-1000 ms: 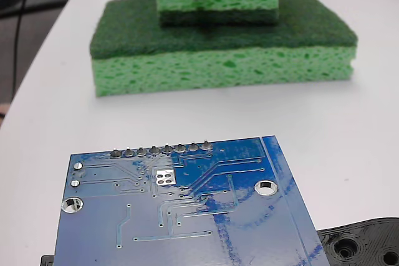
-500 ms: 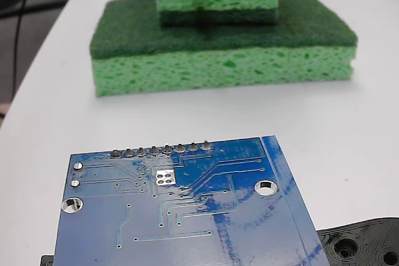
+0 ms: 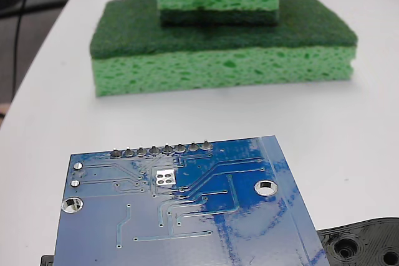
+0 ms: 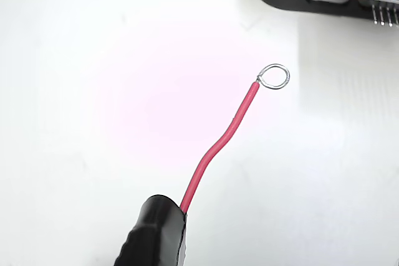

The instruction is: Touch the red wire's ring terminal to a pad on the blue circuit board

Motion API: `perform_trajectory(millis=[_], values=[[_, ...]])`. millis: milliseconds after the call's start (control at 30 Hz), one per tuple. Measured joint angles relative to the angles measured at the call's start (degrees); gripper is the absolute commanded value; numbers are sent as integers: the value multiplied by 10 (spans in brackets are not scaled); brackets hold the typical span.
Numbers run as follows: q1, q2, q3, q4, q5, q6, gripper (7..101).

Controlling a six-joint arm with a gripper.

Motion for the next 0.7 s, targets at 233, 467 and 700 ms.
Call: perform_trajectory(millis=[233,467,700], values=[[-5,-57,-54,15,11,-5,1003],[0,-205,-175,21,18,-32,1003],[83,-321,-295,62,-48,-95,1003]])
